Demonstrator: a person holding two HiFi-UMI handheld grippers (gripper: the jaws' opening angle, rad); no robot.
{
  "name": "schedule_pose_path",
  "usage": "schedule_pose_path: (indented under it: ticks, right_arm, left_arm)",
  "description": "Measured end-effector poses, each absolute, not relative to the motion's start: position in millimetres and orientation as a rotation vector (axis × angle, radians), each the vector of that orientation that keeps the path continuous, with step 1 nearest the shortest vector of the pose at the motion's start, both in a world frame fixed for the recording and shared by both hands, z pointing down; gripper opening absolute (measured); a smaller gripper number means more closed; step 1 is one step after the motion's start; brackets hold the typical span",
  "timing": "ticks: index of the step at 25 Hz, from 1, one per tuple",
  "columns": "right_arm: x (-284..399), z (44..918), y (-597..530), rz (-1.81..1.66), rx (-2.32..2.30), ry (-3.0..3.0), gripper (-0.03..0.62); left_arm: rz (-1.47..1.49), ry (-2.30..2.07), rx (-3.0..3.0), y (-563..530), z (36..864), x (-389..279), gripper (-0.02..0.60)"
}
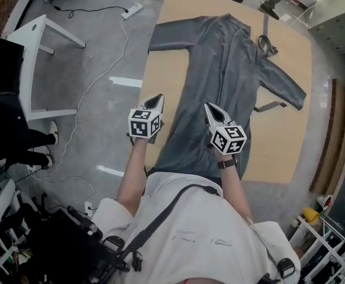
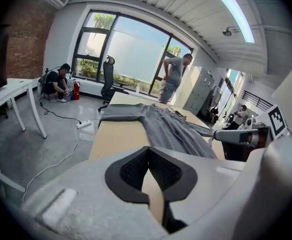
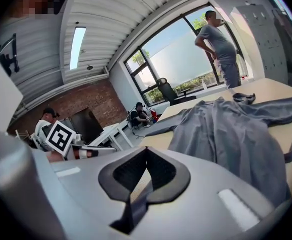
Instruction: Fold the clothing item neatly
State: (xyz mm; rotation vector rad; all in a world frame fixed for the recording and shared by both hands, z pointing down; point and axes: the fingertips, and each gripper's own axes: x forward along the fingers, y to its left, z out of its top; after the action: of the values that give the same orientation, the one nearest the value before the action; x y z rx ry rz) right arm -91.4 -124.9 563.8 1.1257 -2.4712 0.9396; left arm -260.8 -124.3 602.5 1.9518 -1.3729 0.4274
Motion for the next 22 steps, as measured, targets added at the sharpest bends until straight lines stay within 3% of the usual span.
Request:
schedule_pose_path:
  ticks: [6,9,11,14,22]
  right_arm:
    - [-121.5,568.9,-139.3,0.896,1.052,-2.459,0.005]
    - [-125.0,573.7,-149.2,0.878,1.038,-2.438,0.005]
    - [-125.3,578.8,-153.4,0.851,1.024,-2.418,0.005]
    - [-123.8,587.0,-155.6,0.828,0.998,-2.396,0.005]
    - [-103.1,594.9,-168.1,0.843,1.041,-2.349,0.005]
  left_arm:
    - [0.425,-1.443,1.865,-168.9,635.7,-327.1,0.011]
    - [0.378,-1.476,1.834,-211.9,655.7,-354.2,0.057]
    - [0.355,-1.461,1.822,-241.1,670.3,-365.8,0.161]
    - [0.319,-1.411,1.782,-279.9,694.2,-374.7,0.196]
    - [0.023,-1.247,1.576,-334.5,733.9,-376.0,0.201]
